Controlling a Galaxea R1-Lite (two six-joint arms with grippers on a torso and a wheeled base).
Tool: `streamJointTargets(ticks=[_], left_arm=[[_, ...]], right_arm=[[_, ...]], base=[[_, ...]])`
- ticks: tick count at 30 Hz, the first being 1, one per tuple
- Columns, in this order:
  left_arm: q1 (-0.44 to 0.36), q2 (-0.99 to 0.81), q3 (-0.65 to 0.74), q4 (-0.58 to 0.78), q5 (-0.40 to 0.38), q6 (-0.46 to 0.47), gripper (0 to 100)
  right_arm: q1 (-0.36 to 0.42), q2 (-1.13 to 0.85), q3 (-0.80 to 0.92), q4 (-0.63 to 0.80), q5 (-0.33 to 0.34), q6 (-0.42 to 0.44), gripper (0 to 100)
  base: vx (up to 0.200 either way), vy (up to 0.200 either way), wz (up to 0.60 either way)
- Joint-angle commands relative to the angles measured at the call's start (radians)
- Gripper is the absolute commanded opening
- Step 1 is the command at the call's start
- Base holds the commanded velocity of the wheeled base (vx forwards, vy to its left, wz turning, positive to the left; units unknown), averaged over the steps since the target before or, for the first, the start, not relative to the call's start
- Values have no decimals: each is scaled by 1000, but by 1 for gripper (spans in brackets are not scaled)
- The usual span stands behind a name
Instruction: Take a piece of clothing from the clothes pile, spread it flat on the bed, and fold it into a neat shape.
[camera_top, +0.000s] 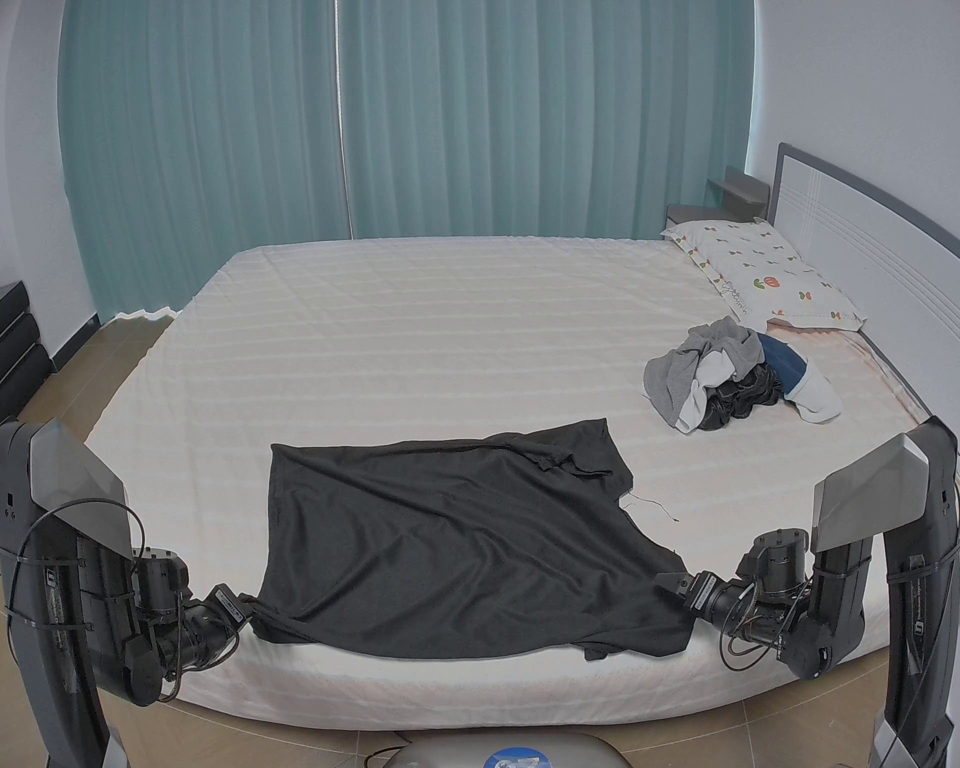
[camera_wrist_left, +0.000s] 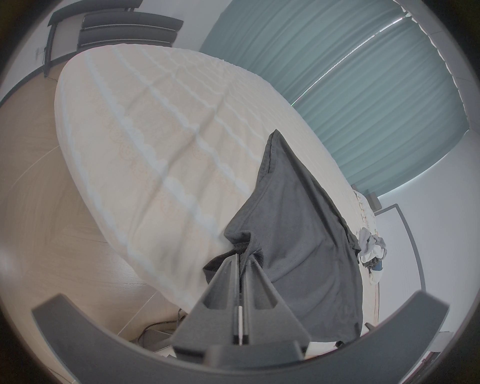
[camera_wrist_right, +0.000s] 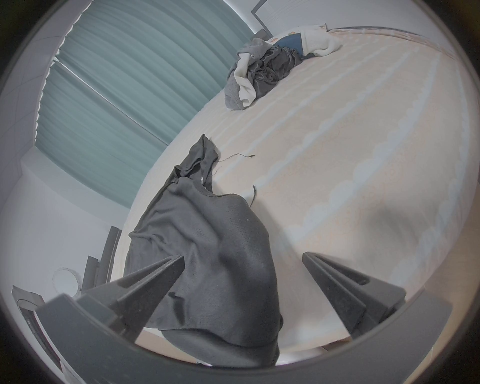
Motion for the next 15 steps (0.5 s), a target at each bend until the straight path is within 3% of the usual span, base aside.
streamJointTargets(ticks=[1, 4, 5, 10, 13, 15], left_arm=[[2, 1, -16, -14, -3, -8, 0], [2, 2, -16, -14, -5, -8, 0], [2, 2, -16, -14, -5, -8, 0], [7, 2, -28, -14, -5, -11, 0], [13, 2, -31, -14, -5, -11, 0], [14, 1, -45, -14, -2, -38, 0]], right_arm=[[9, 1, -52, 44, -2, -4, 100], [18, -2, -78, 50, -11, -16, 100], [18, -2, -78, 50, -11, -16, 0], [22, -19, -166, 55, -76, -35, 0], [19, -39, -205, 65, -77, -36, 0], [15, -47, -281, 148, -80, -38, 0]], base=[[0, 0, 0], [0, 0, 0], [0, 0, 0], [0, 0, 0], [0, 0, 0], [0, 0, 0]])
